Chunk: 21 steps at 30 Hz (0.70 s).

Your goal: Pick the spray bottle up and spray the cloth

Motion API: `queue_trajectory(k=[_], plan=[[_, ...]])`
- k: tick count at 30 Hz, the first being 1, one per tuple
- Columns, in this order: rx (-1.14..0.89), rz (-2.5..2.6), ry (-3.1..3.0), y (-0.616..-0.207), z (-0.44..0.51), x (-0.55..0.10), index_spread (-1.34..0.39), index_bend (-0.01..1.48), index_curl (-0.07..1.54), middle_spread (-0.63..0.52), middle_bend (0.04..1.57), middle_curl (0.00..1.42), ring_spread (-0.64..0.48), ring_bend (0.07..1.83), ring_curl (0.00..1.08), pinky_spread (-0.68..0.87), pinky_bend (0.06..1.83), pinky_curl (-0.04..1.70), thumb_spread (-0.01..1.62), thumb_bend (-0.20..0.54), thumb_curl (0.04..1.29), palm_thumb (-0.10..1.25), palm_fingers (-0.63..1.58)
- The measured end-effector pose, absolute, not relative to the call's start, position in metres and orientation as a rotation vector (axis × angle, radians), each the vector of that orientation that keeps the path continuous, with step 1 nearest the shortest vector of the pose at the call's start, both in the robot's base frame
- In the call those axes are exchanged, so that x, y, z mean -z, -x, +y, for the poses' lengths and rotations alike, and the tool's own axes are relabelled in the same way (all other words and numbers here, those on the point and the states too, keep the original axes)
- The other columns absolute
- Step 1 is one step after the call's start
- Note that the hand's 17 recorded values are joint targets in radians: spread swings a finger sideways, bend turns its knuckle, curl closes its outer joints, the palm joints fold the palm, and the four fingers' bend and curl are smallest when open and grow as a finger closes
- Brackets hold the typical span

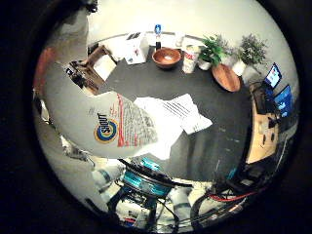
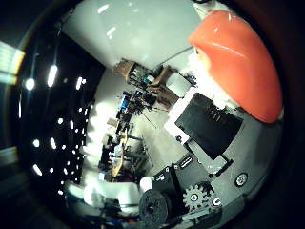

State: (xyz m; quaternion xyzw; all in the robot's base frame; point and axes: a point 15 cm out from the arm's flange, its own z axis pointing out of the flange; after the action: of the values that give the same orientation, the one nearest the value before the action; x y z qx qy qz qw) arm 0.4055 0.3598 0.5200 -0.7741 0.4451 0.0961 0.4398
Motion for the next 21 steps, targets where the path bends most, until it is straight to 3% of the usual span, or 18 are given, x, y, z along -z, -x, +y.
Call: queue_trajectory(k=[13,21], plan=[[-0.294,0.946,1.710,-0.419,0.429,-0.460,-0.25,1.15,0.61,-0.17,1.32,0.64,-0.20,1.41,0.55,-0.33,1.25,0.61,0.89,-0.010,1.09,0.99,1.26],[-0.382,0.918,1.643,-0.455,0.462,-0.417,-0.26,1.14,0.61,-0.17,1.32,0.64,-0.20,1.41,0.55,-0.33,1.25,0.61,0.89,-0.008,1.10,0.99,1.26]])
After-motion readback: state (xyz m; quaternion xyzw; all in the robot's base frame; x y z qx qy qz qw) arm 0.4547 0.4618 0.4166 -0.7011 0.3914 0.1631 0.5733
